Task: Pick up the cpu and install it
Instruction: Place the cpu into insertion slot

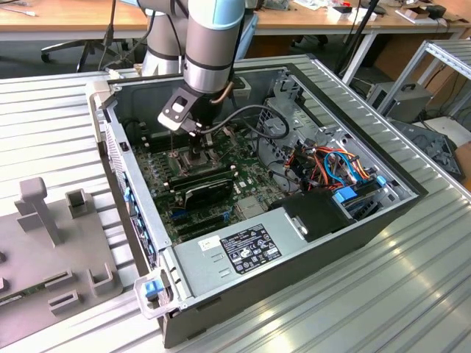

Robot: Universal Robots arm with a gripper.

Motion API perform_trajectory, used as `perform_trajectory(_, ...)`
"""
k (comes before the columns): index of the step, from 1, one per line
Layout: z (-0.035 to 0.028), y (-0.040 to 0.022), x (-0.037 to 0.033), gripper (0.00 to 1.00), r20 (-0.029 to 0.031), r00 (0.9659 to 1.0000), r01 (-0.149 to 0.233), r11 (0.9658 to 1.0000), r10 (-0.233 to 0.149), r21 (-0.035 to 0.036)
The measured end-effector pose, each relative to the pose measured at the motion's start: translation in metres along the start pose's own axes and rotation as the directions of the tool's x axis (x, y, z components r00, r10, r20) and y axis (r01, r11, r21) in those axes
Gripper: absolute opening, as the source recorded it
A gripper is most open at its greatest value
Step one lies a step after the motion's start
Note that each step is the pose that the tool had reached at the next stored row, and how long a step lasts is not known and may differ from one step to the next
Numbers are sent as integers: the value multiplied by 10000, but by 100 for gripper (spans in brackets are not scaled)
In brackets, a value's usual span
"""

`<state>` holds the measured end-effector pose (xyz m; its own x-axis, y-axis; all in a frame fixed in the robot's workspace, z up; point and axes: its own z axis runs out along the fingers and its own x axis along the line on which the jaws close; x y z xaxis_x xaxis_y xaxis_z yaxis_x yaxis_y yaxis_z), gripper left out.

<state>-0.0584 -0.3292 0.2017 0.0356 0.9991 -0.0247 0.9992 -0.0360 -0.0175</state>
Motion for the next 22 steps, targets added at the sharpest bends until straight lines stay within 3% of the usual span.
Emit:
perform_trajectory(3,-1,5,-3,11,13,10000,1,10000,-1,20)
perform_trajectory(5,-42,7,-1,11,-20,10000,1,10000,-1,-4)
perform_trajectory(7,-124,11,-4,11,-4,10000,3,10000,-3,8)
perform_trajectory(13,-189,136,-2,11,-1,10000,3,10000,-3,18)
perform_trajectory(14,-214,143,-2,11,-3,10000,2,10000,-2,17)
perform_trajectory(18,-456,191,-6,11,-2,10000,1,10000,-1,18)
perform_trajectory(22,-522,286,-4,11,-1,10000,3,10000,-3,30)
